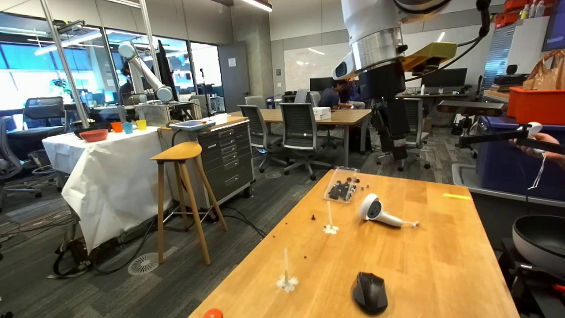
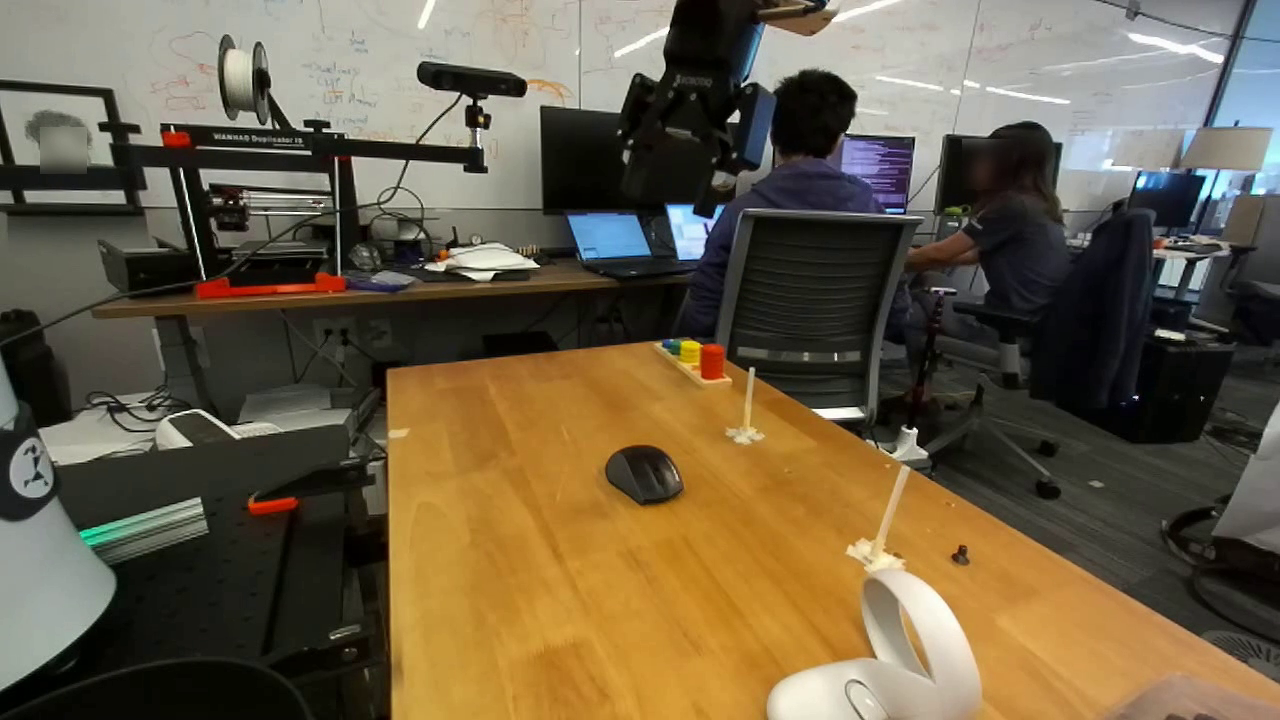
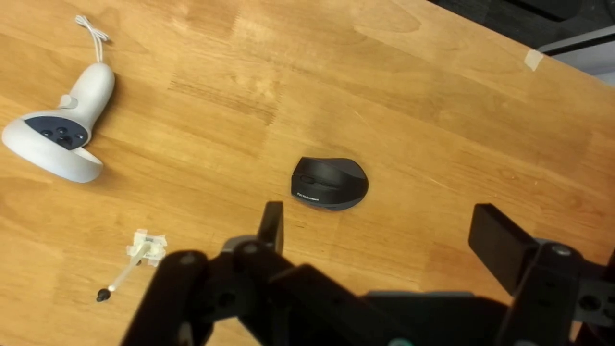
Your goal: Press the left button of the mouse
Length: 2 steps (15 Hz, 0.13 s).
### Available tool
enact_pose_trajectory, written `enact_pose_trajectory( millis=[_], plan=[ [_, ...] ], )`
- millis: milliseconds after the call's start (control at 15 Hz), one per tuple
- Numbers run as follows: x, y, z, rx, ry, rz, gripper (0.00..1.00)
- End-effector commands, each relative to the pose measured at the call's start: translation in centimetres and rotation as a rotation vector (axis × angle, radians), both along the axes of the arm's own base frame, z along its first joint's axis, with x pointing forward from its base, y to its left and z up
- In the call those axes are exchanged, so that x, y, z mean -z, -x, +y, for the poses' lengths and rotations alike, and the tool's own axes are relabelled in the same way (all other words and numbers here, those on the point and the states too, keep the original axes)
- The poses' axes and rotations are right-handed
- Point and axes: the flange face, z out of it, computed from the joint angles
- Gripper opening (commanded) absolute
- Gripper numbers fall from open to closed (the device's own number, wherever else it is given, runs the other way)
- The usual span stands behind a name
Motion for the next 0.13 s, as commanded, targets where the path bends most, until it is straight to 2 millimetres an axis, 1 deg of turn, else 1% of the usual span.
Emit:
enact_pose_trajectory(
  millis=[0, 67],
  plan=[
    [-0.04, -0.01, 0.01, 0.000, 0.000, 0.001, 1.00],
    [-0.04, -0.01, 0.01, 0.000, 0.000, 0.001, 1.00]
  ],
)
